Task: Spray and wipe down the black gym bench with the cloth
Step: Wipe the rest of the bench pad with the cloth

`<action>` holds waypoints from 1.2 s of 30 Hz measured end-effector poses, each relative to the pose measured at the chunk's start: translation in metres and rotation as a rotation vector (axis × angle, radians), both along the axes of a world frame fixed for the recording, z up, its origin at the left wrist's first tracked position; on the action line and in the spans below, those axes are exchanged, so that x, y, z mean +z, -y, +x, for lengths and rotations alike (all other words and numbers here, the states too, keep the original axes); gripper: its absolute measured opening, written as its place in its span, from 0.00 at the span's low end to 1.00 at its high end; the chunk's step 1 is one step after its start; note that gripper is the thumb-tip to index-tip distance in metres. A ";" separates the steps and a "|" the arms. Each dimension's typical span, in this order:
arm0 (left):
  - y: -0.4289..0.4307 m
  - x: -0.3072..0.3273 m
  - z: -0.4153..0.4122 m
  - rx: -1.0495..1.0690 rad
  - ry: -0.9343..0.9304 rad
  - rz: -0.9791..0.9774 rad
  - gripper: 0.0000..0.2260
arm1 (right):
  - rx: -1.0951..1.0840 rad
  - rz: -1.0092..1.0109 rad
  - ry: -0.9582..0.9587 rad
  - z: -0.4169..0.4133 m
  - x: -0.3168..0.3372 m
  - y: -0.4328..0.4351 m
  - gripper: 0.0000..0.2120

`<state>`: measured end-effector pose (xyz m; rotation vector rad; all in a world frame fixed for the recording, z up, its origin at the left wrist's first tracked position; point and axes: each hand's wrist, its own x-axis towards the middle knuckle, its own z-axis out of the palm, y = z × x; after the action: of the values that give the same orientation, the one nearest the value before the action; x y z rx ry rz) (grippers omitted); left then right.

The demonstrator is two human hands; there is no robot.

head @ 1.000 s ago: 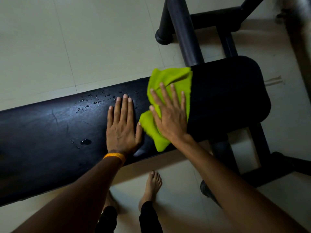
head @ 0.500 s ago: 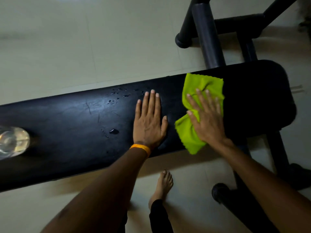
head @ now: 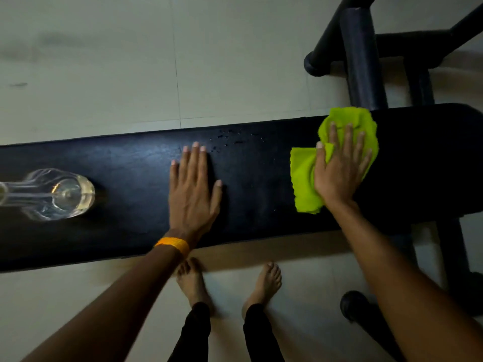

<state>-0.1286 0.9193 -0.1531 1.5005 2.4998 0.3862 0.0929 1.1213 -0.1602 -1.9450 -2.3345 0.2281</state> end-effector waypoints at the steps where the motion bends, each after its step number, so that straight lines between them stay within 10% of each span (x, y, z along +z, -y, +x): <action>1: 0.010 -0.002 -0.010 0.024 -0.008 -0.028 0.32 | -0.125 0.015 -0.021 -0.019 0.000 0.011 0.29; 8: 0.042 -0.011 -0.023 0.023 -0.062 -0.143 0.34 | 0.659 -0.028 0.044 -0.049 0.002 0.040 0.27; 15: 0.040 -0.011 -0.023 0.020 -0.073 -0.155 0.35 | 0.147 0.003 -0.002 -0.100 0.006 0.058 0.27; 20: 0.041 -0.014 -0.024 0.025 -0.089 -0.130 0.35 | 0.990 -0.049 0.017 -0.130 0.002 0.065 0.25; 28: 0.040 -0.015 -0.024 0.020 -0.089 -0.122 0.35 | 0.398 0.000 -0.014 -0.102 0.002 0.052 0.25; 33: 0.042 -0.016 -0.024 0.016 -0.105 -0.117 0.34 | 0.833 -0.054 0.014 -0.084 0.004 0.085 0.26; 36: 0.042 -0.014 -0.022 0.020 -0.108 -0.126 0.35 | 0.744 -0.013 -0.006 -0.038 0.000 0.038 0.26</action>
<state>-0.1507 0.8774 -0.1673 1.4863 2.5695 0.1504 0.0545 1.0834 -0.1600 -0.9834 -2.9375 0.2916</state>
